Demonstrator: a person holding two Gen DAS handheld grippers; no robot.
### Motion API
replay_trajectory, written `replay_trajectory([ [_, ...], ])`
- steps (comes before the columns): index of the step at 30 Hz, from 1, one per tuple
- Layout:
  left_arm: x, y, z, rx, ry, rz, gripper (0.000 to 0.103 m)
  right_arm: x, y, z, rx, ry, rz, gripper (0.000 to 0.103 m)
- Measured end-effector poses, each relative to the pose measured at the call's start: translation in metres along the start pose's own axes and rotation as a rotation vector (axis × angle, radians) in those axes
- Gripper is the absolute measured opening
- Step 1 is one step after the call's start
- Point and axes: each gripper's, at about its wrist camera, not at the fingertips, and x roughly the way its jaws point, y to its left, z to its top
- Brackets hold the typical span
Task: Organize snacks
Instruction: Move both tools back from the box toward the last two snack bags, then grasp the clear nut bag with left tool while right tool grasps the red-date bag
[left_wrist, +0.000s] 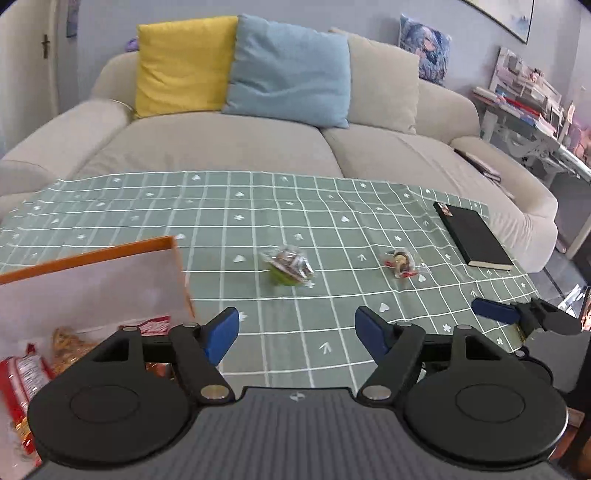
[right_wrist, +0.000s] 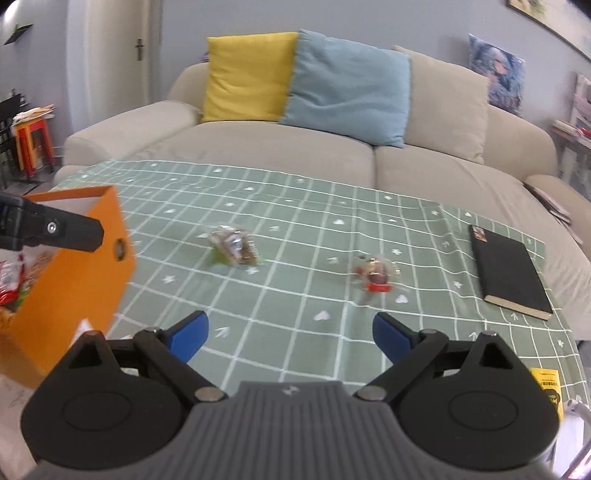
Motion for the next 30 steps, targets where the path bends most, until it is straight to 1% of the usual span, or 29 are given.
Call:
replay_trajectory([
  [2,0.011,-0.007,0.005,0.042,0.016,0.01,0.084,0.009,-0.007,0.004,-0.009,0.007,-0.013,0.095],
  [5,0.029,-0.017,0.012,0.105,0.042,0.0,0.084,0.023,-0.02,0.012,-0.045,0.018,-0.028,0.096],
  [7,0.044,-0.022,0.017,0.135,0.054,-0.005,0.084,0.033,-0.03,0.019,-0.064,0.03,-0.03,0.097],
  [9,0.061,-0.024,0.023,0.15,0.072,0.005,0.084,0.044,-0.04,0.025,-0.063,0.044,-0.019,0.097],
  [12,0.085,-0.023,0.033,0.139,0.098,0.031,0.084,0.063,-0.058,0.031,-0.033,0.069,-0.002,0.097],
  [16,0.112,-0.019,0.044,0.106,0.119,0.051,0.084,0.086,-0.075,0.035,0.025,0.092,-0.013,0.097],
  [21,0.142,-0.014,0.048,0.1,0.135,0.13,0.084,0.11,-0.087,0.04,0.034,0.092,-0.007,0.097],
  [23,0.151,-0.01,0.048,0.086,0.141,0.15,0.084,0.117,-0.091,0.041,0.035,0.096,-0.007,0.097],
  [26,0.161,-0.008,0.049,0.072,0.139,0.134,0.084,0.128,-0.096,0.042,0.044,0.103,-0.011,0.096],
  [29,0.169,-0.011,0.05,0.1,0.145,0.14,0.083,0.136,-0.097,0.042,0.048,0.111,-0.004,0.094],
  [30,0.172,-0.013,0.05,0.113,0.141,0.148,0.081,0.138,-0.097,0.043,0.045,0.112,-0.001,0.094],
])
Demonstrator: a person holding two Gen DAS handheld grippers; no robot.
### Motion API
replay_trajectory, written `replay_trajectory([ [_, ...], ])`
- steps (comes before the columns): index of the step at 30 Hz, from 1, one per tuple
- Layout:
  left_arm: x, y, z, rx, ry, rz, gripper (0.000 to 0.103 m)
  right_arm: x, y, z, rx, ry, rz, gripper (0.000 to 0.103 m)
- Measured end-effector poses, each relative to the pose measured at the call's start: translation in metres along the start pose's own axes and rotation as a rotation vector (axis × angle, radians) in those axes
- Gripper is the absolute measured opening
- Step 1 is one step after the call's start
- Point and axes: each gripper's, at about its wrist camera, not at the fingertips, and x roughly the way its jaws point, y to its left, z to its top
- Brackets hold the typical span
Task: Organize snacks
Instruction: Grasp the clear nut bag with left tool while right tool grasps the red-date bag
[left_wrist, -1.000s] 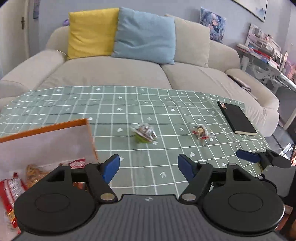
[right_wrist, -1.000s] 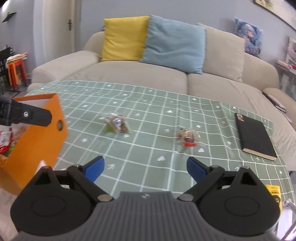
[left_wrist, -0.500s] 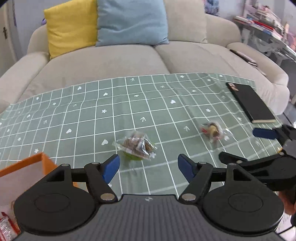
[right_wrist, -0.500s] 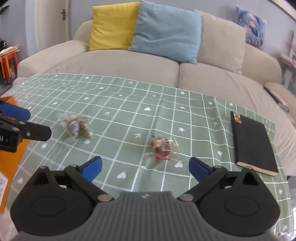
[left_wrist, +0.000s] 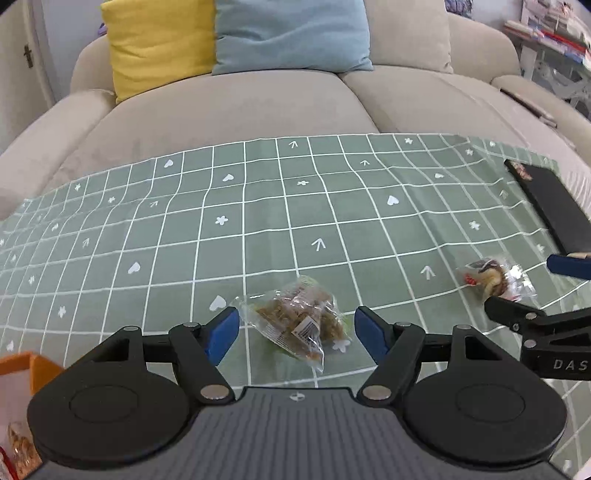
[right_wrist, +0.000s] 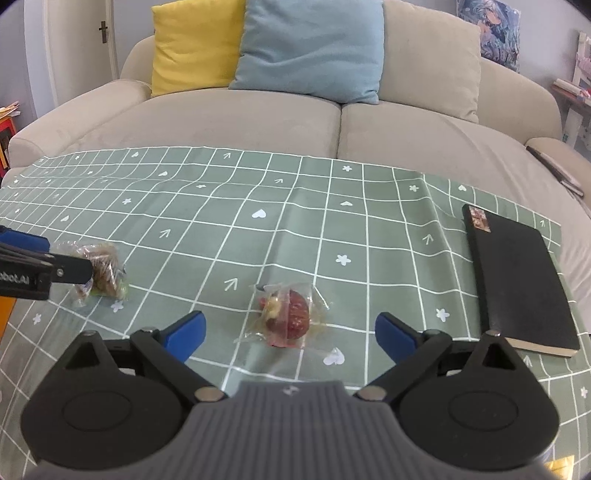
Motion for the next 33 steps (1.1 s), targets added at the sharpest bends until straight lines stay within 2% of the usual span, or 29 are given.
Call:
replay_trajectory([
  [2,0.006,-0.004,0.002,0.025,-0.002,0.014,0.079,0.005,0.0,0.002,-0.003,0.003,-0.001,0.089],
  [3,0.009,-0.004,0.002,0.032,0.005,0.015,0.076,0.007,0.0,0.002,-0.001,0.007,0.001,0.087],
  [4,0.011,-0.004,0.002,0.034,0.013,0.02,0.069,0.009,0.0,0.002,0.001,0.011,0.006,0.085],
  [6,0.018,-0.002,0.003,0.019,0.035,0.003,0.066,0.012,0.001,0.001,0.0,0.021,0.013,0.083],
  [8,0.02,0.001,0.002,-0.003,0.031,-0.013,0.061,0.015,0.001,0.0,-0.009,0.032,0.017,0.071],
  [12,0.02,0.002,0.003,-0.008,0.007,-0.021,0.043,0.017,0.0,-0.002,0.001,0.041,0.019,0.063],
  [16,0.021,0.005,0.006,-0.028,0.017,-0.043,0.039,0.017,0.0,-0.002,0.0,0.046,0.022,0.056],
  [21,0.021,0.003,0.005,-0.027,0.035,-0.044,0.035,0.019,0.001,-0.006,0.003,0.073,0.036,0.053],
  [25,0.014,0.0,-0.001,-0.034,0.051,-0.086,0.034,0.018,0.001,-0.01,0.025,0.079,0.028,0.046],
  [33,-0.006,-0.013,-0.025,-0.022,0.089,-0.102,0.032,0.006,0.021,-0.019,0.023,0.107,0.076,0.044],
])
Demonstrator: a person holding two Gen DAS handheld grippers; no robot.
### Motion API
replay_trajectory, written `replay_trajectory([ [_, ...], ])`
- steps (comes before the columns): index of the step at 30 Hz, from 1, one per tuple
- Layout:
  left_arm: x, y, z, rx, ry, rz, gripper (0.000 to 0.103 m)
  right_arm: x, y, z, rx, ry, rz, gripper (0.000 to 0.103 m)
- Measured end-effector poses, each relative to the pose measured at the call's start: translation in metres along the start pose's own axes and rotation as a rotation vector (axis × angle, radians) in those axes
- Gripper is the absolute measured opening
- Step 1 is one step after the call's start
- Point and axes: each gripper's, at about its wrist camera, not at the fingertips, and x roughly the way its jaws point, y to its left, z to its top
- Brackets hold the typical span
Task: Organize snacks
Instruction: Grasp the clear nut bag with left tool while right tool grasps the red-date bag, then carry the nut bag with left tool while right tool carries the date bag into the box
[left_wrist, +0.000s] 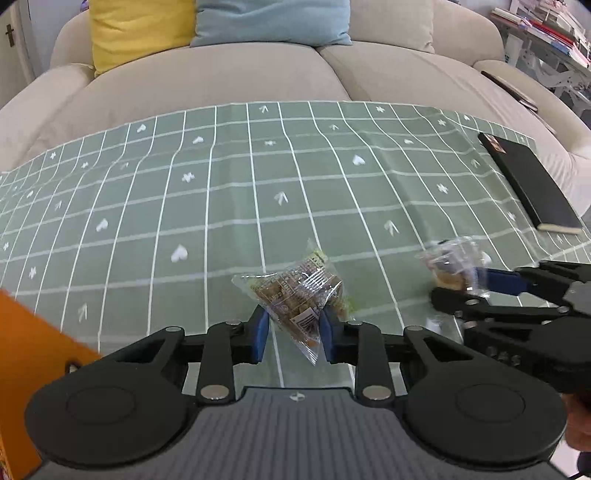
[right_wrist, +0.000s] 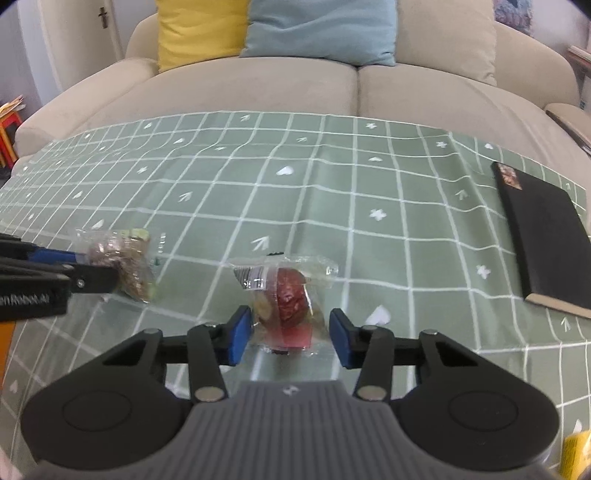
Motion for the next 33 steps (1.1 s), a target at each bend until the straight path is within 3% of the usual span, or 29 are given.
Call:
replay_trajectory([
  [12,-0.042,-0.009,-0.058,-0.025,0.032,-0.087,0.03,-0.034,0.043,-0.035,-0.11,0.066,0.041,0.042],
  [20,-0.074,-0.003,-0.088,-0.059,-0.005,-0.122,0.028,-0.066,0.055,-0.064,-0.024,0.104,0.066,0.042],
  [33,-0.142,0.005,-0.123,-0.082,-0.151,-0.197,0.027,-0.139,0.071,-0.092,0.084,-0.017,0.104,0.041],
])
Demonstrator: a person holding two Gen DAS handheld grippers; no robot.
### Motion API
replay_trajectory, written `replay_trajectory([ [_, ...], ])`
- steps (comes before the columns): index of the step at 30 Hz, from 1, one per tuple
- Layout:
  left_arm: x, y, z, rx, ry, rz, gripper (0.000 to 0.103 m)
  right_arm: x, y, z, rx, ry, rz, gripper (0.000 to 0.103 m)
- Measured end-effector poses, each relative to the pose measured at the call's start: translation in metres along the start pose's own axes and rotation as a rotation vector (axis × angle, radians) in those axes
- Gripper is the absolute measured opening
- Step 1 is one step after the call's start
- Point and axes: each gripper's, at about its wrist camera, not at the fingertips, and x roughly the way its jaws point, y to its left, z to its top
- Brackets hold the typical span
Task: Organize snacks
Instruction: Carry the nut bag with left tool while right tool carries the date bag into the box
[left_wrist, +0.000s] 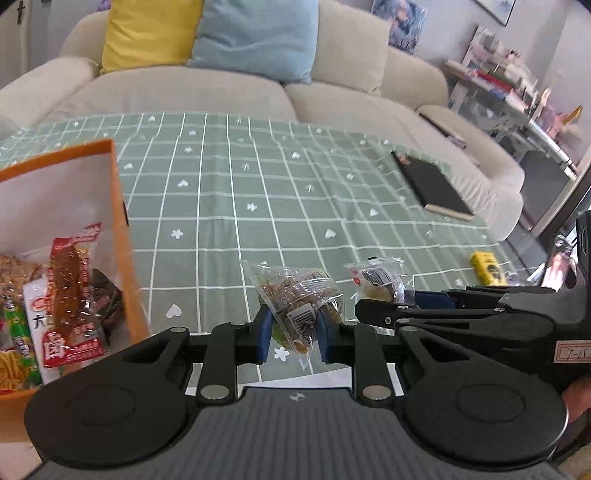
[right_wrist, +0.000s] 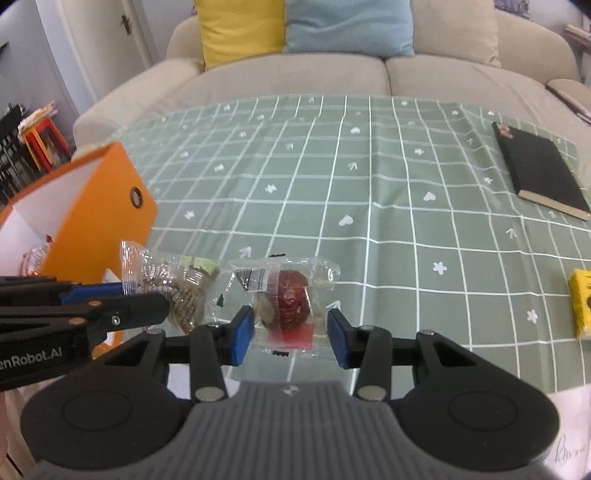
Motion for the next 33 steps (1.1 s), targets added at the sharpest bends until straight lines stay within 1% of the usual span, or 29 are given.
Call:
replay_trajectory([
  [6,-0.043,0.01,0.004,-0.035,-0.1,-0.015,0.027,-0.039,0.01,-0.002,0.074,-0.109,0.05,0.041],
  [10,-0.071,0.023,0.009,-0.071,-0.166,-0.009,0.026,-0.058,0.027,0.004,0.075,-0.161,0.092,0.041],
  [12,-0.085,0.031,0.011,-0.085,-0.197,0.012,0.026,-0.065,0.037,0.01,0.067,-0.179,0.112,0.041],
  [15,-0.1,0.044,0.017,-0.104,-0.23,0.068,0.026,-0.07,0.057,0.021,0.052,-0.192,0.157,0.041],
  [20,-0.128,0.077,0.023,-0.167,-0.268,0.134,0.026,-0.069,0.104,0.038,-0.038,-0.202,0.225,0.041],
  [26,-0.143,0.12,0.02,-0.239,-0.242,0.235,0.026,-0.053,0.168,0.054,-0.174,-0.183,0.289,0.041],
  [30,-0.143,0.147,0.014,-0.285,-0.212,0.254,0.026,-0.031,0.2,0.059,-0.261,-0.137,0.301,0.041],
  [33,-0.132,0.158,0.011,-0.29,-0.16,0.28,0.026,-0.013,0.218,0.061,-0.308,-0.083,0.289,0.041],
])
